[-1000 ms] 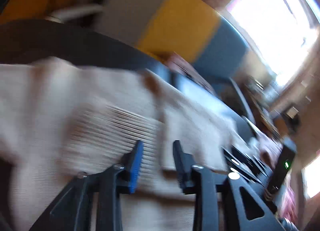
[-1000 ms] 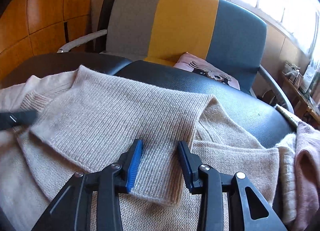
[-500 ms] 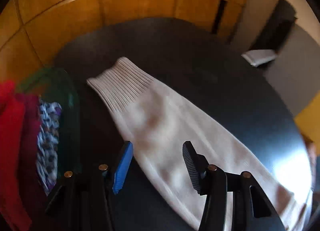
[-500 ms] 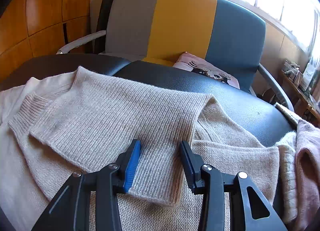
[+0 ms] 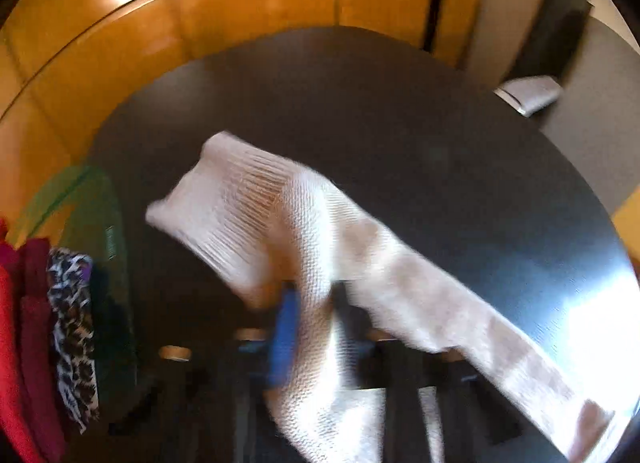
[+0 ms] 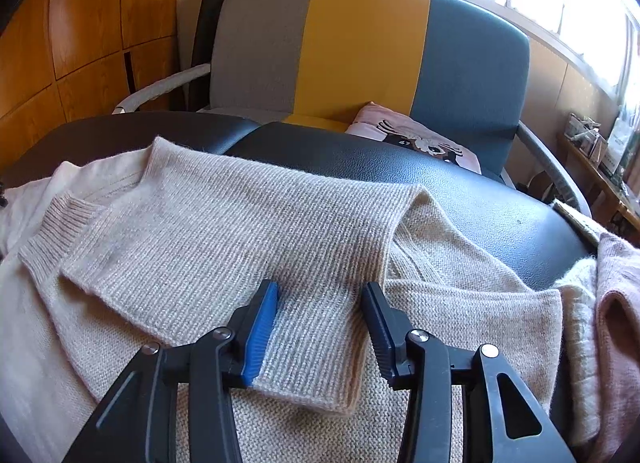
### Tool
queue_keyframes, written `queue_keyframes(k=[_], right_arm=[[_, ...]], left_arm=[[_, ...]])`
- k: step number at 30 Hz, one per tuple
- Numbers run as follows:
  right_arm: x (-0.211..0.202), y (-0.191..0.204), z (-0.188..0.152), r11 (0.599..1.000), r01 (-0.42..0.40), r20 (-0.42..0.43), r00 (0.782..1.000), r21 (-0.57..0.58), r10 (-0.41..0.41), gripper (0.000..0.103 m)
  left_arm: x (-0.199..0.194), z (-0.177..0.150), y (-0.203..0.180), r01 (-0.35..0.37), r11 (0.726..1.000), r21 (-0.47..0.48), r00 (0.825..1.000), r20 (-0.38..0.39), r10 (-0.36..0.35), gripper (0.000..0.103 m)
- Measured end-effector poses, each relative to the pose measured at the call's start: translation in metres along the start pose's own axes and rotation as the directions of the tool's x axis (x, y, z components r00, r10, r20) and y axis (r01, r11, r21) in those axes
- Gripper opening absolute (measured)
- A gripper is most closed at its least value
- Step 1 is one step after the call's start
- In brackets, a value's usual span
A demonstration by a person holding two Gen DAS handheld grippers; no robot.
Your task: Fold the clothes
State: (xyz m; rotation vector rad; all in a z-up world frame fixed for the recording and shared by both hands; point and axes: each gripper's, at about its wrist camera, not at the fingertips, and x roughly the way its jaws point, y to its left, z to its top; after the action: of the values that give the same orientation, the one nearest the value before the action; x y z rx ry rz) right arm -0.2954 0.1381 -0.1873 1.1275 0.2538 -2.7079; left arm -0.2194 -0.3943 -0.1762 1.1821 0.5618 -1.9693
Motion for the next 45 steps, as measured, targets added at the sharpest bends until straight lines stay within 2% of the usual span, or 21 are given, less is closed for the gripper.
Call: queue_keyframes(k=[5,8,11,15,18,20,21,22,25,29,30,33,36,38,39,42,44,45], right_arm=[[-0.001,-0.001,0.0,1.0,-0.003,0.0,1.0,0.007,0.003,0.047],[0.0,-0.001,0.0,1.0,-0.004,-0.001,1.0,0.01,0.004,0.047],[0.0,0.0,-0.001,1.0,-0.002,-0.001,1.0,0.009,0.002,0.047],[0.0,-0.001,-0.001,1.0,0.001,-0.002,1.0,0.01,-0.001,0.049],[0.003,-0.01,-0.001,0.998,0.009,-0.017,1.0,0.057,-0.008,0.07],[0.005,-0.018,-0.002,0.995,-0.007,-0.028,1.0,0.1,0.01,0.074],[0.006,-0.022,-0.003,0.992,-0.026,-0.03,0.999,0.12,0.029,0.075],[0.006,-0.021,-0.003,0.993,-0.021,-0.031,0.999,0.116,0.024,0.075],[0.006,-0.019,-0.004,0.994,-0.012,-0.032,0.999,0.109,0.016,0.075],[0.006,-0.021,-0.006,0.993,-0.02,-0.029,0.999,0.116,0.024,0.076],[0.006,-0.022,-0.006,0.993,-0.02,-0.029,0.999,0.116,0.024,0.076],[0.005,-0.02,-0.007,0.993,-0.022,-0.027,0.999,0.116,0.025,0.076],[0.007,-0.022,-0.006,0.993,-0.024,-0.027,0.999,0.118,0.027,0.077],[0.007,-0.022,-0.007,0.993,-0.024,-0.028,0.999,0.119,0.027,0.077],[0.007,-0.022,-0.007,0.993,-0.024,-0.028,0.999,0.12,0.028,0.077],[0.005,-0.021,-0.002,0.992,-0.004,-0.039,0.999,0.123,0.009,0.081],[0.003,-0.02,0.002,0.992,0.017,-0.05,0.999,0.125,-0.011,0.087],[0.002,-0.019,0.005,0.992,0.027,-0.055,0.998,0.126,-0.021,0.096]], left_arm=[[-0.012,-0.009,0.015,0.125,0.986,-0.107,0.992,0.003,-0.126,0.007],[-0.033,-0.018,0.015,0.223,0.967,-0.122,0.975,0.046,-0.219,0.007],[-0.063,-0.031,0.0,0.326,0.942,-0.078,0.943,0.094,-0.319,0.007],[-0.107,-0.061,-0.033,0.452,0.892,0.028,0.884,0.118,-0.452,0.007],[-0.14,-0.096,-0.068,0.535,0.834,0.139,0.83,0.096,-0.549,0.007],[-0.161,-0.123,-0.094,0.582,0.784,0.217,0.792,0.07,-0.607,0.007],[-0.168,-0.132,-0.109,0.591,0.765,0.257,0.78,0.059,-0.622,0.007],[-0.174,-0.138,-0.126,0.595,0.746,0.297,0.772,0.047,-0.634,0.007],[-0.198,-0.188,-0.157,0.606,0.668,0.432,0.744,-0.013,-0.668,0.008],[-0.217,-0.247,-0.195,0.61,0.55,0.57,0.73,-0.135,-0.67,0.016],[-0.217,-0.257,-0.198,0.609,0.533,0.587,0.733,-0.158,-0.662,0.019],[-0.214,-0.272,-0.19,0.614,0.521,0.592,0.732,-0.181,-0.657,0.024],[-0.216,-0.275,-0.167,0.618,0.525,0.585,0.721,-0.156,-0.675,0.027],[-0.209,-0.269,-0.154,0.62,0.538,0.571,0.715,-0.129,-0.687,0.027],[-0.205,-0.267,-0.149,0.617,0.551,0.561,0.719,-0.118,-0.685,0.028],[-0.174,-0.258,-0.124,0.585,0.612,0.532,0.758,-0.088,-0.647,0.028],[-0.149,-0.255,-0.12,0.56,0.656,0.506,0.79,-0.087,-0.606,0.028],[-0.14,-0.254,-0.115,0.566,0.661,0.493,0.789,-0.091,-0.608,0.027]])
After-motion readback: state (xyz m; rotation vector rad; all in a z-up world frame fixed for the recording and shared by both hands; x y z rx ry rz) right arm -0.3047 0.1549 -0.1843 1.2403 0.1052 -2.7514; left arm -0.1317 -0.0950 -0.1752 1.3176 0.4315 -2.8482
